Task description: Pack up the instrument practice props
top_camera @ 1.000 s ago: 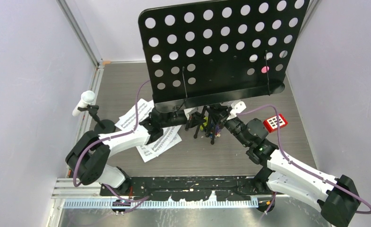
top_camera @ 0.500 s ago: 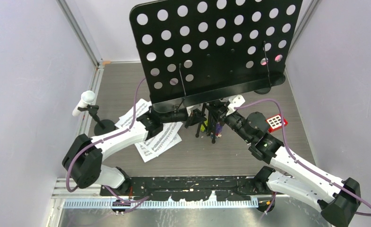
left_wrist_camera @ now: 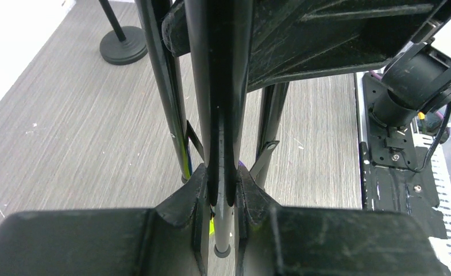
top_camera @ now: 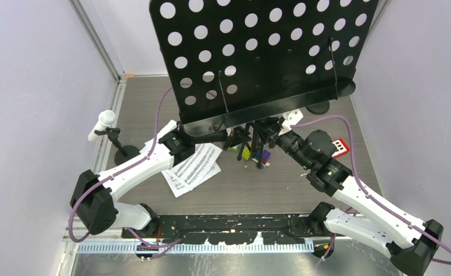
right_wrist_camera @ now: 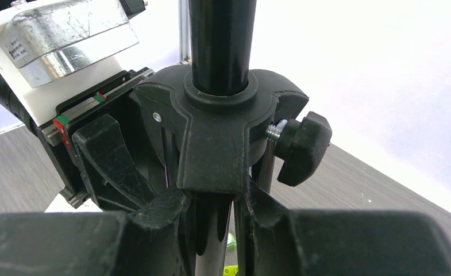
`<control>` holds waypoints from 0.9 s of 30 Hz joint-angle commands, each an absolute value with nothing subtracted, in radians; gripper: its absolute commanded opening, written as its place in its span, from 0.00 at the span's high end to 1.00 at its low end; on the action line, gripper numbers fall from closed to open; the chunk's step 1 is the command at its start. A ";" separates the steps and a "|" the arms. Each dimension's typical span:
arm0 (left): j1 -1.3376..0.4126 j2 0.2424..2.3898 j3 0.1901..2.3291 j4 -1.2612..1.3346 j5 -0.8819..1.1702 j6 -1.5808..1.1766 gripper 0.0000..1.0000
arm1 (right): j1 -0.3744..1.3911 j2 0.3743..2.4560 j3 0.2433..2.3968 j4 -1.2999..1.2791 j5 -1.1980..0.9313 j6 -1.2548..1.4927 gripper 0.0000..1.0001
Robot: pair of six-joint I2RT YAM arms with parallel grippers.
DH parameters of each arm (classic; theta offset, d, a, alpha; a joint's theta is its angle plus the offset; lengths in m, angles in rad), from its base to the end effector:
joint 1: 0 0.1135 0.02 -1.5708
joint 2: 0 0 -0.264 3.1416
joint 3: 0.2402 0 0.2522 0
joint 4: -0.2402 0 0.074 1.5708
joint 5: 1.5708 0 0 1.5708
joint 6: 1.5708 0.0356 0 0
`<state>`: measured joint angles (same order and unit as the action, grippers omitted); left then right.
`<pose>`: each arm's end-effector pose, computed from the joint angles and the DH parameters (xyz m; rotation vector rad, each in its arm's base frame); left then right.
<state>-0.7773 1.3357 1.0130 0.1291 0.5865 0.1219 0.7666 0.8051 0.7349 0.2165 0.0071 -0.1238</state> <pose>0.2083 -0.2326 0.3295 1.1749 1.4144 -0.9828 0.1399 0.1344 0.3625 -0.6170 1.3069 0.5239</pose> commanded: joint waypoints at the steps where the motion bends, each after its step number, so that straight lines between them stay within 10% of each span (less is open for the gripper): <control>1: -0.795 1.257 1.078 0.166 0.633 0.112 1.00 | 0.772 0.793 0.881 0.367 -0.064 -0.152 0.99; 27: -0.795 0.842 0.703 0.115 0.554 -0.045 1.00 | 0.902 0.870 0.817 0.435 -0.172 -0.029 0.99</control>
